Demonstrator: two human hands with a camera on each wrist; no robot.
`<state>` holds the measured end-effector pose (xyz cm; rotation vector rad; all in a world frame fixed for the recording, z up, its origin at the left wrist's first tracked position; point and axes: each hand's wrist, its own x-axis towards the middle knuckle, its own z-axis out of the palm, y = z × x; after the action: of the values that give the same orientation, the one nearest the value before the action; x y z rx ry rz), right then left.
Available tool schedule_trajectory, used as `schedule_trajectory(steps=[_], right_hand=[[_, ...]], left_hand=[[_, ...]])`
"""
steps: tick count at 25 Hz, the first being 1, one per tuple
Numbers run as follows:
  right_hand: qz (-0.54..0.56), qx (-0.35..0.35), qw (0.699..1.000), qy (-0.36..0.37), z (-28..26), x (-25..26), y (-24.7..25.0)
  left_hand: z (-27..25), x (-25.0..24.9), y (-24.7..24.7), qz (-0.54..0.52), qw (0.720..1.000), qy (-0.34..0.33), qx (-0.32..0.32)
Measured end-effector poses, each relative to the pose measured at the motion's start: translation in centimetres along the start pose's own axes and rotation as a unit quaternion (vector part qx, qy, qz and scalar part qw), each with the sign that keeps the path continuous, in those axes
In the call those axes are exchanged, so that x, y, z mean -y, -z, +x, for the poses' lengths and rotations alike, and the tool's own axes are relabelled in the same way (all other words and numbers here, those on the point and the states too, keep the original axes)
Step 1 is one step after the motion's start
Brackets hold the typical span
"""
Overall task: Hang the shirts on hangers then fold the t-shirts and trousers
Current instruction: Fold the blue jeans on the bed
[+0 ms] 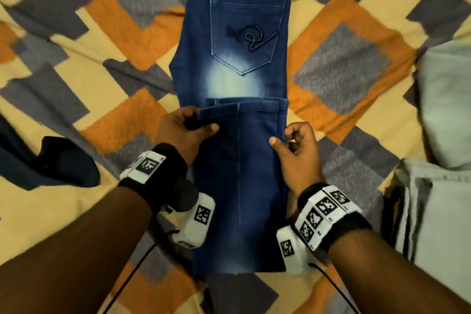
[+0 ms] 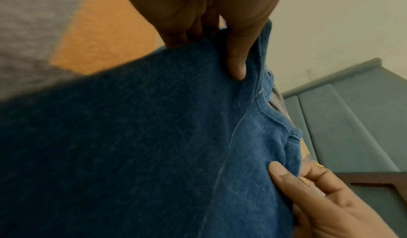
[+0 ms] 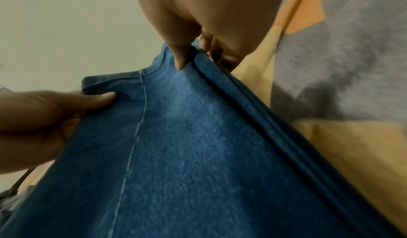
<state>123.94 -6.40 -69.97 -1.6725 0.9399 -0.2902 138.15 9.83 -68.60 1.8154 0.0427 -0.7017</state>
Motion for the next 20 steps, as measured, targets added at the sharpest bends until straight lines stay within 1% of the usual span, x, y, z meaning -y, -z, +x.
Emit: schedule_trajectory(steps=[2, 3, 4, 5, 7, 8, 9, 10, 11, 12, 13, 14, 15, 16, 17, 18, 19, 20], right_hand=[[0.05, -0.016, 0.999, 0.012, 2.2, 1.4, -0.6], [0.071, -0.016, 0.997, 0.004, 2.9, 1.9, -0.8], [0.064, -0.01, 0.998, -0.016, 3.3, 2.1, -0.9], [0.025, -0.003, 0.999, -0.041, 3.1, 2.1, -1.0], [-0.112, 0.011, 0.989, -0.092, 1.9, 1.5, -0.7], [-0.153, 0.019, 0.983, -0.104, 1.8, 1.3, -0.6], [-0.159, 0.027, 0.981, -0.111, 2.0, 1.3, -0.5], [-0.156, 0.028, 0.981, -0.112, 2.4, 2.0, -0.5], [-0.153, 0.025, 0.983, -0.094, 3.0, 2.9, -0.5], [-0.156, 0.028, 0.985, -0.07, 3.4, 3.8, -0.2], [-0.134, 0.048, 0.989, -0.036, 3.5, 5.0, 0.1], [-0.101, 0.094, 0.99, -0.023, 3.1, 6.0, 1.1], [-0.068, 0.152, 0.985, -0.042, 1.9, 7.0, 2.4], [-0.054, 0.236, 0.968, -0.073, 0.1, 8.5, 4.0], [-0.075, 0.318, 0.938, -0.115, -1.9, 8.7, 5.7], [-0.092, 0.374, 0.911, -0.145, -4.2, 8.7, 7.1], [-0.098, 0.405, 0.895, -0.16, -5.3, 7.8, 8.0], [-0.085, 0.423, 0.878, -0.208, -9.0, 7.3, 9.3]], left_hand=[[1.6, -1.4, 0.3, -0.01, 0.999, -0.03, -0.017], [2.1, -1.8, 0.2, -0.018, 0.999, -0.041, -0.015], [2.5, -2.0, 0.0, -0.026, 0.999, -0.044, -0.007], [2.5, -2.0, -0.1, -0.041, 0.998, -0.035, 0.011], [2.1, -1.5, -0.4, -0.058, 0.997, -0.004, 0.054], [2.1, -1.4, -0.6, -0.052, 0.996, 0.002, 0.07], [2.0, -1.6, -0.8, -0.043, 0.996, -0.004, 0.084], [1.9, -2.0, -1.0, -0.043, 0.994, -0.017, 0.098], [1.5, -3.1, -1.1, -0.063, 0.99, -0.03, 0.119], [0.7, -4.3, -1.0, -0.098, 0.983, -0.037, 0.152], [-0.8, -5.0, -0.5, -0.123, 0.97, -0.058, 0.203], [-2.8, -5.7, 0.1, -0.135, 0.955, -0.078, 0.253], [-5.4, -6.3, 0.6, -0.136, 0.942, -0.072, 0.299], [-8.0, -6.8, 1.0, -0.145, 0.927, -0.058, 0.342], [-10.6, -6.8, 1.9, -0.138, 0.92, -0.039, 0.365], [-13.0, -6.2, 2.7, -0.139, 0.922, -0.015, 0.361], [-13.3, -5.6, 2.9, -0.131, 0.935, 0.016, 0.33], [-15.9, -4.2, 3.5, -0.127, 0.944, 0.082, 0.294]])
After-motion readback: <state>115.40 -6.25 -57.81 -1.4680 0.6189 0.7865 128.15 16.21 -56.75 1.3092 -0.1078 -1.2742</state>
